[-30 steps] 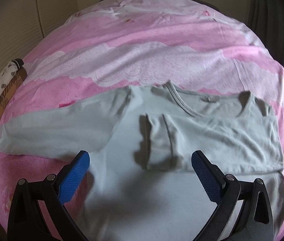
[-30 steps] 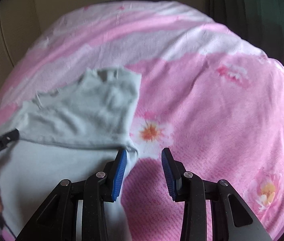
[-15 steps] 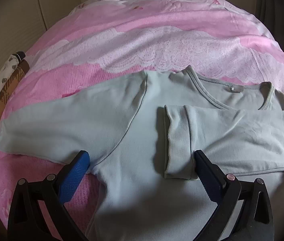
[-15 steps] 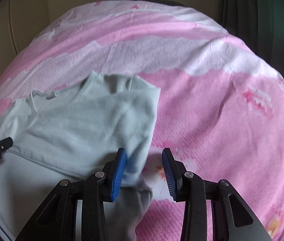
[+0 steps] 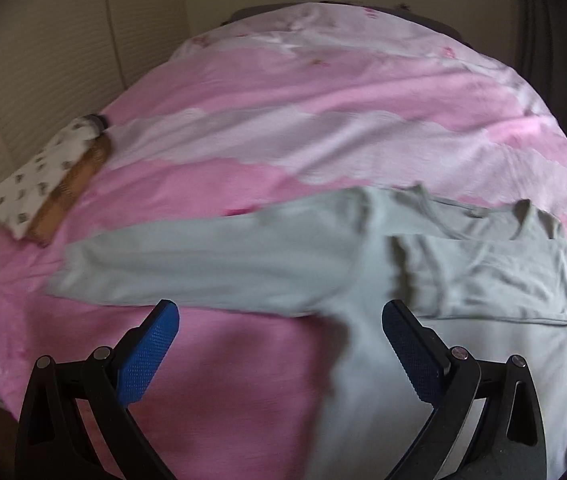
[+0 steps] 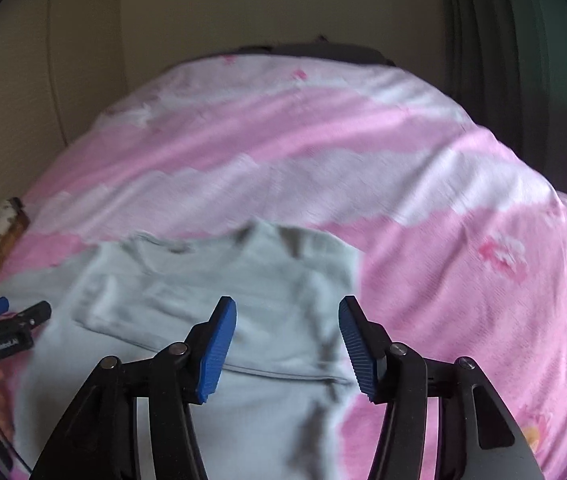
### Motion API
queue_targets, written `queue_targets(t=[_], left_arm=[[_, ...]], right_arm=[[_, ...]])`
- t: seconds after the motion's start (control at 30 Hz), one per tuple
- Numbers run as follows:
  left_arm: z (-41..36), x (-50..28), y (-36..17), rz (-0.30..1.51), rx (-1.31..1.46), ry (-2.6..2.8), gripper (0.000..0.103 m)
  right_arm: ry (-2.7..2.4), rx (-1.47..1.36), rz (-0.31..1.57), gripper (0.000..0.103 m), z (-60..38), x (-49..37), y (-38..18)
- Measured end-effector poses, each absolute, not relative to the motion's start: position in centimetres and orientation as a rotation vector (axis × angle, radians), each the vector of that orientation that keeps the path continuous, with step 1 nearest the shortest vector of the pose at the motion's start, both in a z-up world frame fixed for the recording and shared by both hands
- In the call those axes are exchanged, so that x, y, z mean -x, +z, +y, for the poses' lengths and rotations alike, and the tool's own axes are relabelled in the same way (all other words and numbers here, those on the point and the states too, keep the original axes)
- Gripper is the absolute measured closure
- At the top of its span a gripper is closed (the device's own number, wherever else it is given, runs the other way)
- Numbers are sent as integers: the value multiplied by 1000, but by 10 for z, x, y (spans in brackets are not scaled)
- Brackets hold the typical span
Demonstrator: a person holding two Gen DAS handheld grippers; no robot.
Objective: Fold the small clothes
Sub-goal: 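Move the left gripper to the other sleeve cuff, then grasp the sleeve cuff with the left gripper and fold it across the body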
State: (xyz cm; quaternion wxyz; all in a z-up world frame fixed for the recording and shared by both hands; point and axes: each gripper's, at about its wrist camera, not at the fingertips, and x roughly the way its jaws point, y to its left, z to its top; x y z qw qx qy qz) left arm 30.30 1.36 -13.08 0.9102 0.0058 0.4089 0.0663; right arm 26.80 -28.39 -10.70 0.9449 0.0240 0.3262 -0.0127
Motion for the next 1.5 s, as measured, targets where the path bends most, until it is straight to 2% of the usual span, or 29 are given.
queue_targets(t=[0.3, 0.5, 0.57, 0.8, 1.13, 1.17, 1.33, 1.43, 1.5], left_arm=[[155, -278, -116, 743, -13, 269, 1], [247, -288, -127, 741, 93, 237, 25], [268, -299, -138, 769, 141, 175, 27], [295, -324, -169, 831, 227, 10, 59], [310, -343, -188, 847, 374, -101, 59], [311, -343, -189, 846, 394, -109, 62], [310, -342, -187, 844, 439, -130, 91], [310, -339, -182, 835, 438, -119, 97], [309, -334, -175, 819, 436, -103, 97]], right_arm=[[106, -127, 682, 48, -164, -286, -106], [157, -95, 647, 48, -73, -288, -102], [178, -73, 642, 48, -47, -288, -101], [199, -32, 640, 48, -3, -292, -108], [189, -7, 652, 48, 13, -300, -117], [187, -4, 653, 48, 13, -300, -118], [180, -9, 657, 48, 8, -300, -119], [173, -15, 655, 48, 1, -297, -116], [168, -23, 656, 48, -4, -296, -114]])
